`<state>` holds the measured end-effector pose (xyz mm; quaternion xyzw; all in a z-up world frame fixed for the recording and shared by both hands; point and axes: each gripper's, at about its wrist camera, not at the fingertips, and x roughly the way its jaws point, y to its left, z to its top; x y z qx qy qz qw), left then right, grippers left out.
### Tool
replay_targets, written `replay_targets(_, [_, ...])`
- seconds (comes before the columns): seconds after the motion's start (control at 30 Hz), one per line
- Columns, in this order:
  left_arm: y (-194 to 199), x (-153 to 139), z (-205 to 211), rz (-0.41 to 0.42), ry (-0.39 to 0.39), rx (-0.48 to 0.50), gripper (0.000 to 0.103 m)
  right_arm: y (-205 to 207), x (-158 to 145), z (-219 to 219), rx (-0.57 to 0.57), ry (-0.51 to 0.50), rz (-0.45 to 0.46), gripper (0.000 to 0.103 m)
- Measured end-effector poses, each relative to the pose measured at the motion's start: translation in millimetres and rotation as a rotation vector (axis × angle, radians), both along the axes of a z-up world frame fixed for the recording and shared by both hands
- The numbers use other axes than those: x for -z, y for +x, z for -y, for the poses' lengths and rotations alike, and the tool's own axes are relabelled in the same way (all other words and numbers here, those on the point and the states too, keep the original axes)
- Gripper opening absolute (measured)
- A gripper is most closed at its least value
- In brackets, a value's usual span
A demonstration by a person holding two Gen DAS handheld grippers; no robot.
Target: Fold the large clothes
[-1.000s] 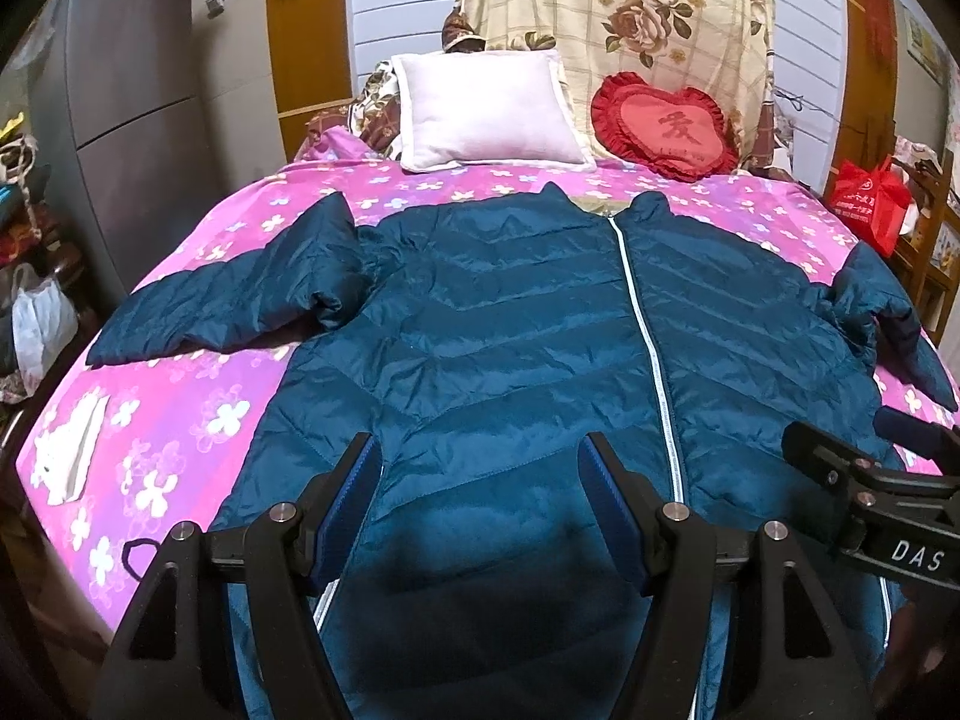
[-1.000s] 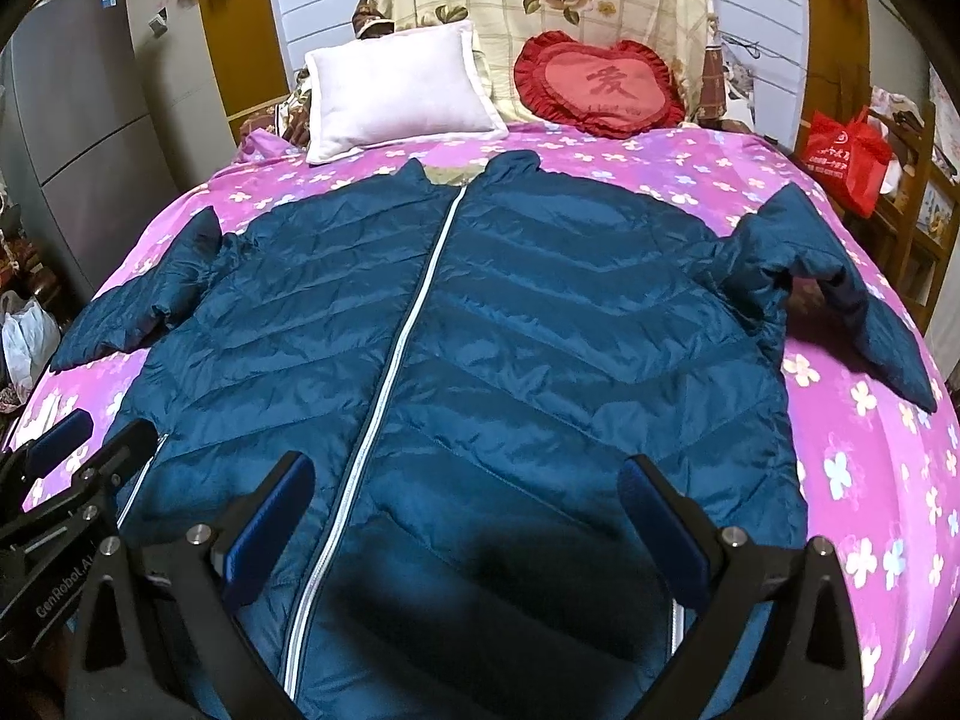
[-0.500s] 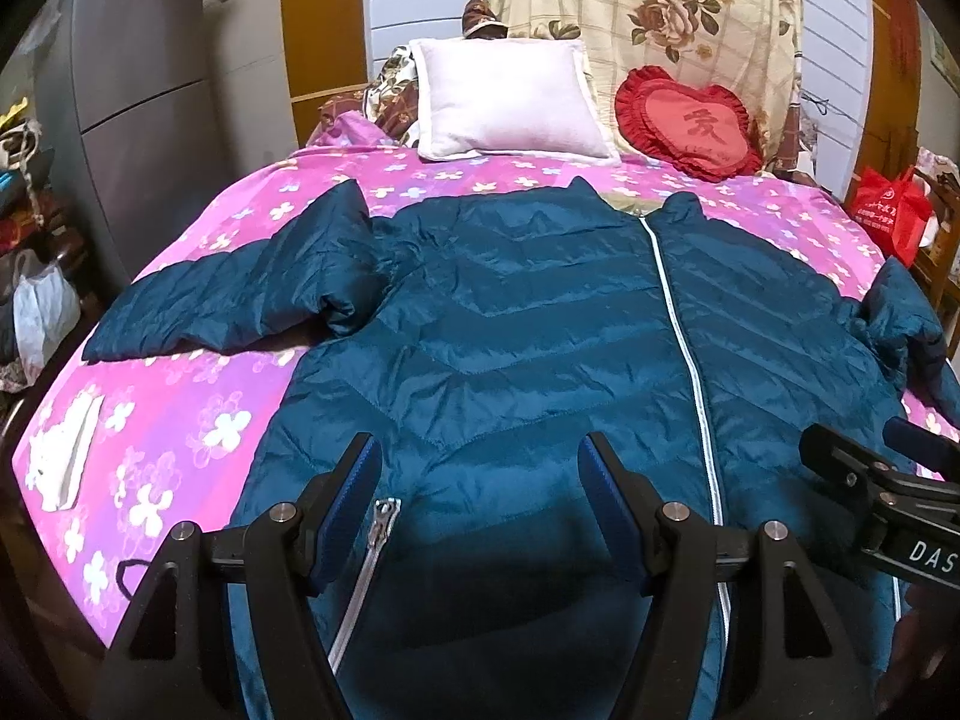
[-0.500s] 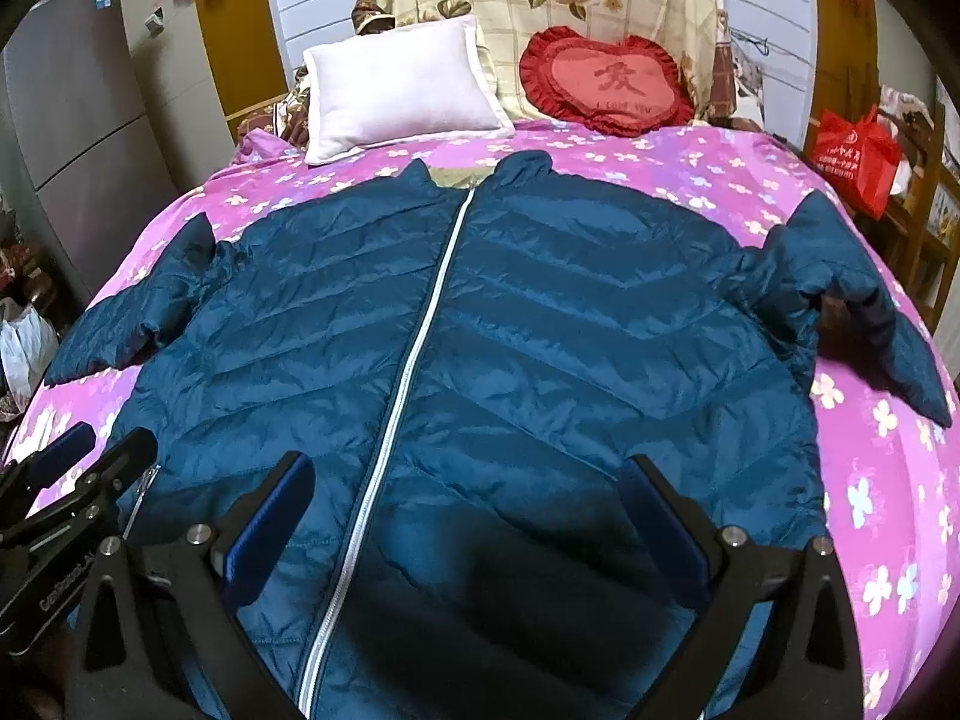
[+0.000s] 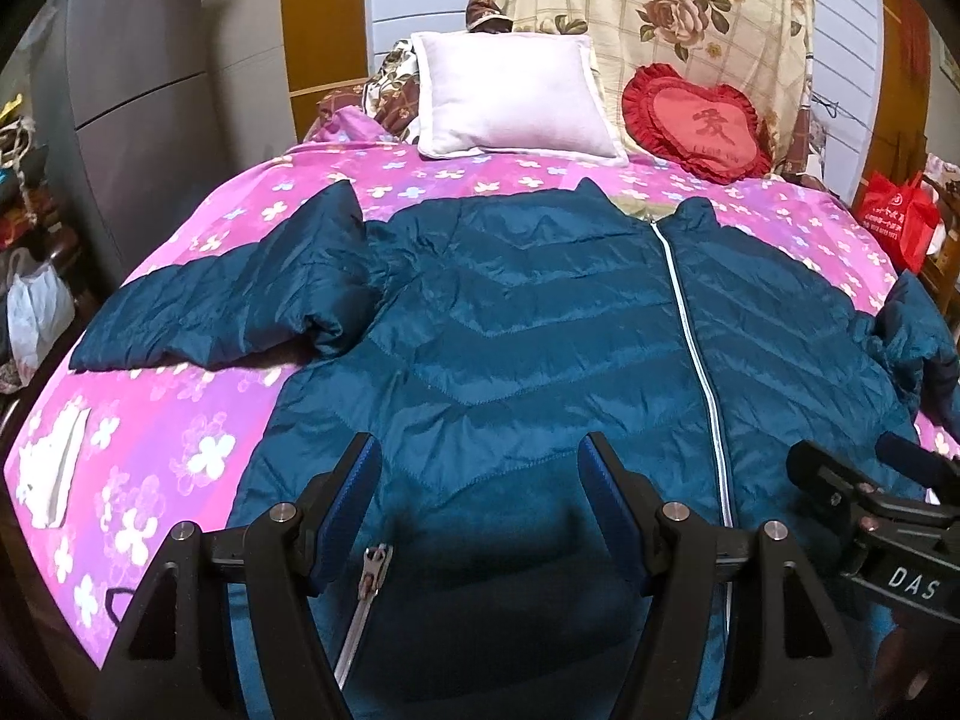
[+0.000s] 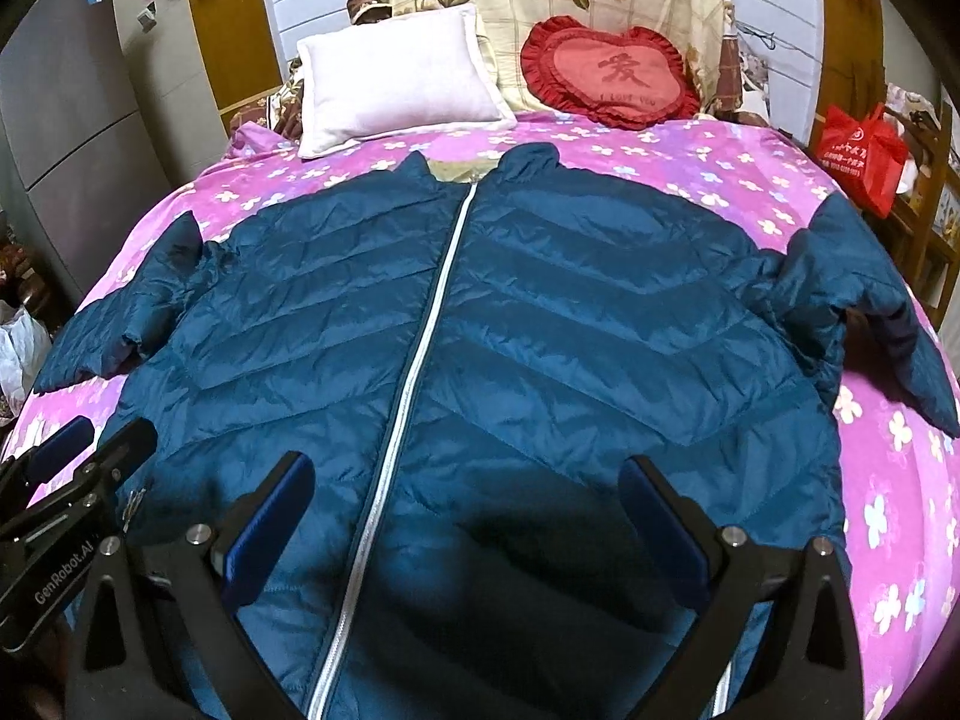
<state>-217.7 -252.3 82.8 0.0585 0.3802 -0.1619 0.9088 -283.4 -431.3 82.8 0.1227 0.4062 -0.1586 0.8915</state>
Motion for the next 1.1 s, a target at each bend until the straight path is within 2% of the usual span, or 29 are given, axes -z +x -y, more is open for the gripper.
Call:
replay_targets(0.7, [46,23,1,-0.069,-0.008,-0.02,0.044,43,19,1,-0.015,-0.013,-0.034,0.103])
replay_targets(1.1, [63,24,-10,-0.057,0.0,-0.044,0.044,63,30,-1,-0.035,-0.025,-0.047,0.103])
